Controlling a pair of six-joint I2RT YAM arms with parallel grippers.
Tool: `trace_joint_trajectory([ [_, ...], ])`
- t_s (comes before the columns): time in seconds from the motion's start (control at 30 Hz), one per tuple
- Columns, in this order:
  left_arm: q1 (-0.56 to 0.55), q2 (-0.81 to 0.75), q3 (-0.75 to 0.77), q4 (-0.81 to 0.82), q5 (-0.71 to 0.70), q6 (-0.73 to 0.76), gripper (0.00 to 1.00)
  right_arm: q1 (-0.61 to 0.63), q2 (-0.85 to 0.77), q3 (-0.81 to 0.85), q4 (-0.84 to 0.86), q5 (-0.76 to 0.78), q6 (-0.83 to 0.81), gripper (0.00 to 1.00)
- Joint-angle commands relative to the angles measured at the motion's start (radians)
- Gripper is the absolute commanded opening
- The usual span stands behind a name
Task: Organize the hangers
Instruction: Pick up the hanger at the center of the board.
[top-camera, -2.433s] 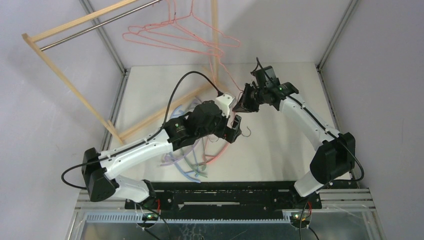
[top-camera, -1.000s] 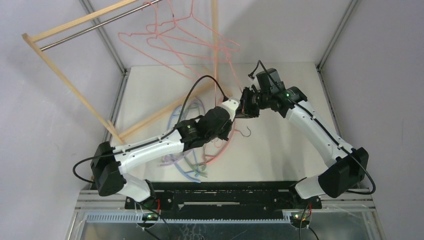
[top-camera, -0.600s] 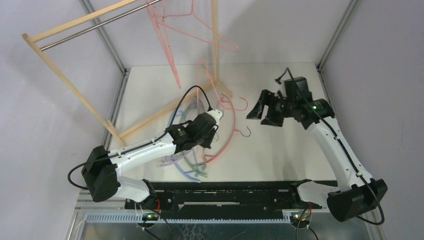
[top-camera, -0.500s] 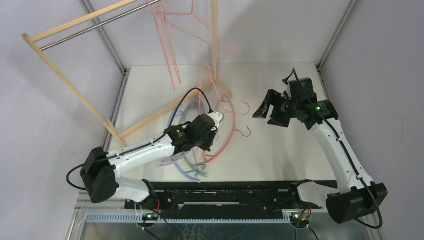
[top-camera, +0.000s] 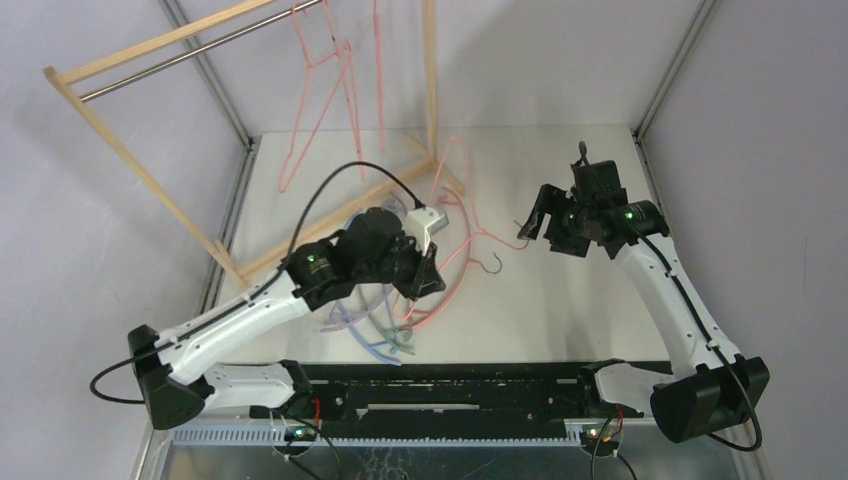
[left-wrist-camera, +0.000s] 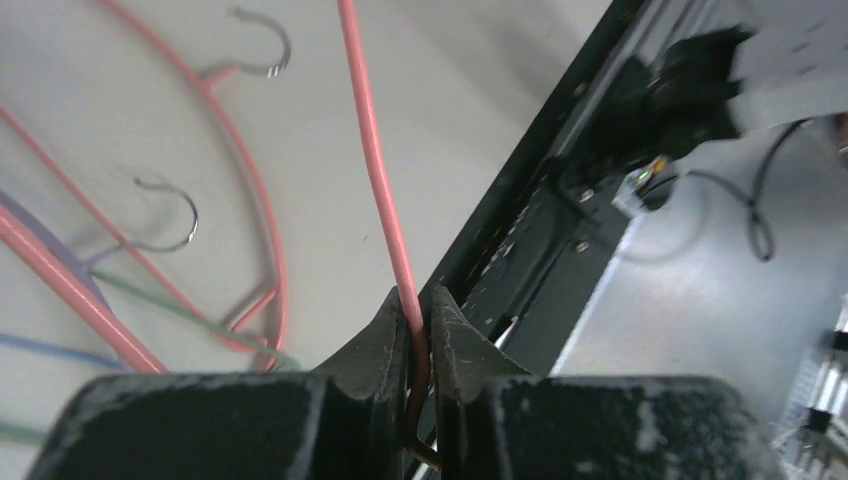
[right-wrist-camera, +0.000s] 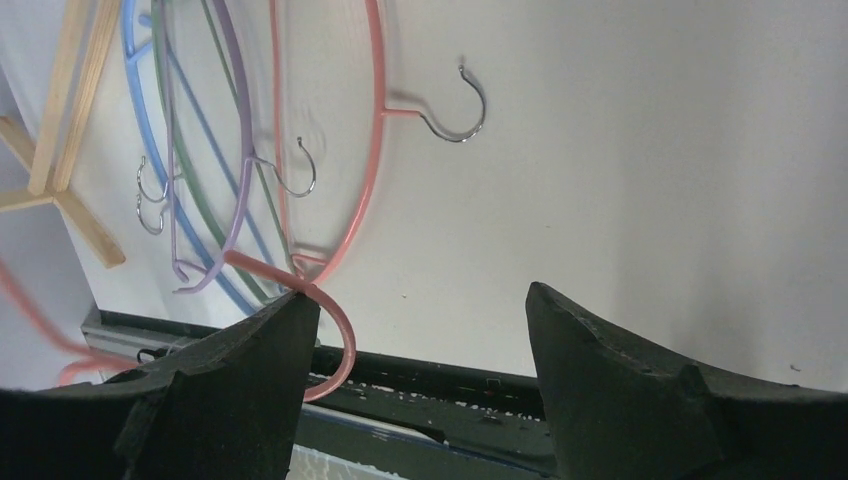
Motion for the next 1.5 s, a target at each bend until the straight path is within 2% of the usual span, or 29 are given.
trace_joint_trajectory([
  [0.0, -0.004, -0.061, 0.184, 0.050, 0.153, -0.027, 0.00, -0.003, -0.001, -0.034, 0.060, 0.035, -0.023, 0.83],
  [0.13, -0.004, -0.044, 0.266, 0.048, 0.294, -0.035, 0.00, -0.002, -0.003, -0.046, 0.080, 0.034, -0.026, 0.83],
  [0.2, -0.004, -0.053, 0.289, 0.056, 0.316, -0.035, 0.00, -0.003, -0.003, -0.045, 0.087, 0.033, -0.024, 0.83],
  [0.33, 0.020, -0.089, 0.344, 0.070, 0.309, -0.042, 0.00, -0.003, -0.003, -0.057, 0.101, 0.030, -0.024, 0.83],
  [0.47, 0.057, -0.114, 0.382, -0.028, 0.174, -0.004, 0.00, -0.006, -0.010, -0.070, 0.112, 0.041, -0.029, 0.83],
  [0.6, 0.063, -0.128, 0.291, -0.062, 0.074, 0.020, 0.00, -0.014, -0.055, -0.072, 0.182, -0.061, -0.060, 0.85],
  [0.67, 0.063, -0.131, 0.214, -0.042, 0.040, 0.009, 0.00, -0.017, -0.074, -0.064, 0.213, -0.113, -0.056, 0.88],
  [0.8, 0.063, -0.130, 0.081, 0.022, -0.002, -0.016, 0.00, -0.031, -0.071, -0.026, 0.266, -0.224, 0.005, 0.89],
  [1.1, 0.063, -0.077, 0.027, 0.031, 0.019, 0.010, 0.00, -0.025, 0.033, 0.060, 0.523, -0.471, 0.172, 0.89],
  [1.27, 0.060, -0.098, 0.042, 0.043, 0.035, 0.006, 0.00, -0.043, 0.025, 0.111, 0.444, -0.325, 0.121, 0.91],
  [1.4, 0.040, -0.124, 0.126, 0.006, 0.087, 0.031, 0.00, -0.081, 0.028, 0.110, 0.393, -0.153, 0.072, 0.93],
  [1.47, 0.033, -0.142, 0.187, -0.024, 0.092, 0.038, 0.00, -0.099, 0.037, 0.107, 0.383, -0.107, 0.054, 0.97],
])
